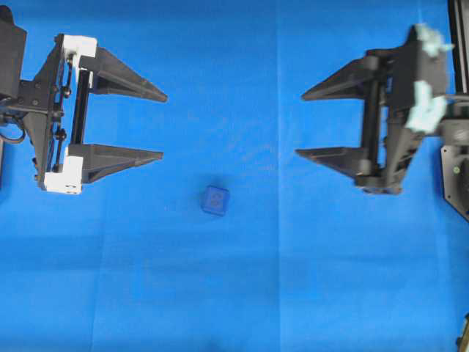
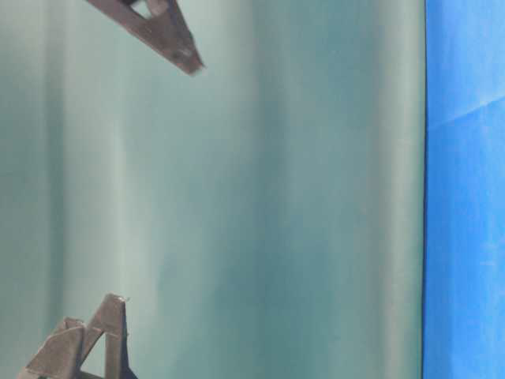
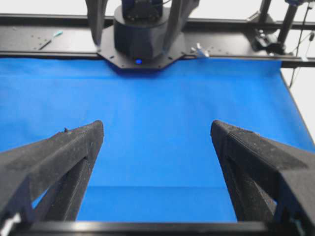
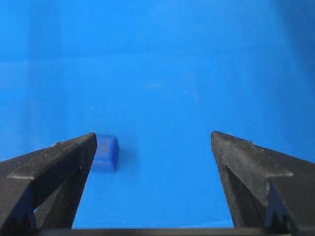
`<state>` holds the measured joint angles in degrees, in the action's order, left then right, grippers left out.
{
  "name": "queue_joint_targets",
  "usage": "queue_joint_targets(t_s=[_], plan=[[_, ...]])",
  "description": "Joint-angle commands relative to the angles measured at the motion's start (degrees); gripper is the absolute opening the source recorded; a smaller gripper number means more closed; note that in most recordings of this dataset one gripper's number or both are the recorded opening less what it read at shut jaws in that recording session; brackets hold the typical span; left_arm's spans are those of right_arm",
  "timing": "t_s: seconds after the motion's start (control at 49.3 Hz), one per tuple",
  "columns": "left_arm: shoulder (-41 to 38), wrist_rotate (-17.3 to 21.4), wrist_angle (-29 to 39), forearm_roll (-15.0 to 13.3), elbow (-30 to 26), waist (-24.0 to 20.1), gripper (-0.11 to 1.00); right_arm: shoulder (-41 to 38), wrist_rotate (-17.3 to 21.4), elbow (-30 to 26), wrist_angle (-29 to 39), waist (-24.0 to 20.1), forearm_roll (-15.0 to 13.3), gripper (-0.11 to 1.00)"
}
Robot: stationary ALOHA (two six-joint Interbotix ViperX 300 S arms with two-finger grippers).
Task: Handover the blue block to the right arm after grasping it with the left arm, then place it in the designated position.
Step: 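Open the right gripper to release the cube and retract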
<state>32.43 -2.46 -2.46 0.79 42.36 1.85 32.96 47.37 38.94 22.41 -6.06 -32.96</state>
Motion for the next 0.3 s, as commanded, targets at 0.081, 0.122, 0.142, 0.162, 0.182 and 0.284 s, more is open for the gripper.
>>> queue_joint_targets(t_s=[0.081,0.122,0.142,0.162,0.182,0.284], plan=[[0.88,0.09,-0.35,-0.09,-1.05,-0.18,0.93,2.55,-0.09,-0.09,0.18,-0.09,-0.97,0.9],[0.88,0.09,-0.35,-0.09,-1.05,-0.18,0.93,2.64,-0.09,-0.09,0.26,-0.09,-1.14,0.9],[0.88,0.09,-0.35,0.0,-1.05,-0.18,0.93,2.64,-0.09,-0.09,0.26,-0.09,-1.14,0.9],[0.88,0.09,-0.35,-0.09,-1.05,-0.18,0.93,2.55,-0.09,-0.09,0.26,-0.09,-1.23,0.9],[0.88,0.18,-0.35,-0.09,-1.05,-0.18,0.93,2.55,-0.09,-0.09,0.26,-0.09,-1.23,0.9],[0.88,0.26,-0.35,0.0,-1.05,-0.18,0.93,2.46,-0.09,-0.09,0.09,-0.09,-1.76,0.9]])
